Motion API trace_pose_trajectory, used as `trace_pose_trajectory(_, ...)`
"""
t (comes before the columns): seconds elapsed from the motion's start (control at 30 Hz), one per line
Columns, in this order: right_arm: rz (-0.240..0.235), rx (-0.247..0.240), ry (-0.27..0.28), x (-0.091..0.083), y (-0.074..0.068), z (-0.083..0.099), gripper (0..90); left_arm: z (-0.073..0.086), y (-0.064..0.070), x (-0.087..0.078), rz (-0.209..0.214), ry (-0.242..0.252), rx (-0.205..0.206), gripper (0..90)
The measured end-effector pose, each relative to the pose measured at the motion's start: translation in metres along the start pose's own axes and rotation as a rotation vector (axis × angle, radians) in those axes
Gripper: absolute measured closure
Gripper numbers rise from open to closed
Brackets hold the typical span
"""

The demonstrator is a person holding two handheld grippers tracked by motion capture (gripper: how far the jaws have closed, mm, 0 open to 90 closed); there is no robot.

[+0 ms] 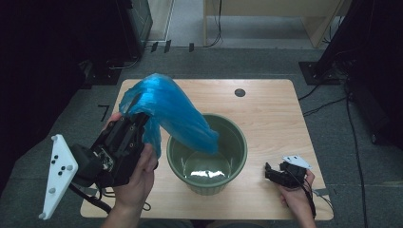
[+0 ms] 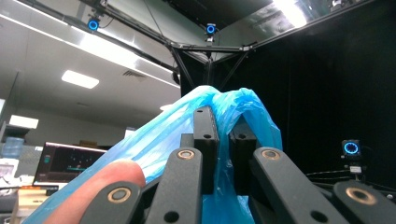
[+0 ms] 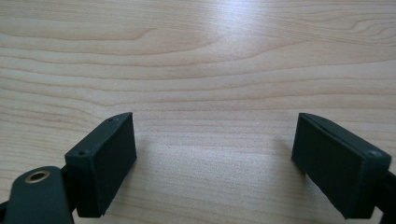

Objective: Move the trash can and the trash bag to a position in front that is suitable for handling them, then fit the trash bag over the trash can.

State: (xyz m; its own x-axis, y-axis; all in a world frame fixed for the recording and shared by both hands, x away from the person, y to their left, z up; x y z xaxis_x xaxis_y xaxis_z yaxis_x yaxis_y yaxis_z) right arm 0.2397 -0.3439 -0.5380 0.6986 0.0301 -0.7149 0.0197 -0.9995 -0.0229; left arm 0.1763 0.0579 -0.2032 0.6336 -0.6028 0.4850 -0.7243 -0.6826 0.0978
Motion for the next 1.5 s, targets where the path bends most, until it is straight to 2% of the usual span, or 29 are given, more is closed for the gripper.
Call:
trace_pose_trajectory(0.17,-0.001,-0.001,0.0,0.0,0.0,0.0,13.6,0.009,-0.004,0.003,-0.011,-0.027,0.006,85.1)
trace_pose_trajectory(0.37,-0.002,-0.001,0.0,0.0,0.0,0.0,13.6,0.029,-0.013,0.005,-0.033,-0.088,-0.016,84.8)
trace_pose_trajectory(0.47,-0.002,-0.001,0.0,0.0,0.0,0.0,13.7,0.042,-0.017,0.005,-0.041,-0.132,-0.001,83.0)
trace_pose_trajectory(0.53,-0.003,-0.001,0.0,0.0,0.0,0.0,13.7,0.05,-0.02,0.005,-0.033,-0.161,0.016,78.6)
trace_pose_trajectory(0.67,-0.007,-0.008,0.0,-0.001,-0.001,0.0,14.4,0.074,-0.034,0.002,-0.05,-0.244,-0.015,71.5)
trace_pose_trajectory(0.73,-0.007,-0.019,0.001,-0.001,-0.001,0.001,14.7,0.087,-0.042,-0.001,-0.07,-0.283,-0.03,71.7)
trace_pose_trajectory(0.83,0.041,-0.041,0.023,-0.004,-0.002,0.001,18.3,0.101,-0.05,-0.006,-0.099,-0.322,-0.033,77.2)
trace_pose_trajectory(0.87,0.06,-0.044,0.046,-0.006,-0.003,0.0,20.2,0.105,-0.053,-0.008,-0.107,-0.333,-0.033,78.9)
trace_pose_trajectory(0.93,0.052,-0.021,0.087,-0.011,-0.005,-0.003,24.4,0.113,-0.056,-0.011,-0.114,-0.352,-0.036,81.2)
trace_pose_trajectory(1.0,0.048,-0.008,0.147,-0.022,-0.01,-0.011,26.6,0.118,-0.057,-0.014,-0.118,-0.367,-0.034,82.2)
trace_pose_trajectory(1.1,0.074,0.005,0.233,-0.041,-0.016,-0.026,30.4,0.123,-0.059,-0.016,-0.119,-0.375,-0.034,82.8)
trace_pose_trajectory(1.17,0.052,0.026,0.3,-0.058,-0.022,-0.037,33.3,0.126,-0.06,-0.017,-0.117,-0.378,-0.034,83.2)
trace_pose_trajectory(1.23,0.043,0.015,0.354,-0.072,-0.03,-0.046,34.8,0.129,-0.06,-0.016,-0.114,-0.386,-0.035,83.4)
trace_pose_trajectory(1.47,-0.014,-0.019,0.488,-0.115,-0.061,-0.068,38.0,0.134,-0.055,-0.013,-0.097,-0.398,-0.039,83.3)
trace_pose_trajectory(1.5,-0.034,-0.022,0.519,-0.125,-0.068,-0.073,38.6,0.134,-0.055,-0.013,-0.096,-0.398,-0.039,83.3)
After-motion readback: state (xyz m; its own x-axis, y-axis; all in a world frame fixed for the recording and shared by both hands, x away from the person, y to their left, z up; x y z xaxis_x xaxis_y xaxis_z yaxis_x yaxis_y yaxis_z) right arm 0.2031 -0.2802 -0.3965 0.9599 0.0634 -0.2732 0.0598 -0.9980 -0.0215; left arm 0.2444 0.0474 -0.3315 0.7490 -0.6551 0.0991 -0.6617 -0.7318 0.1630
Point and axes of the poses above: each handheld gripper's, and its own axes: x roughly forward along the jaws, z roughly out of its underside, y roughly to its right, the point moved 2 cm from there along x, roughly forward along the jaws, and after that the axes turned 3 degrees about -y, right-handed, at the moved point
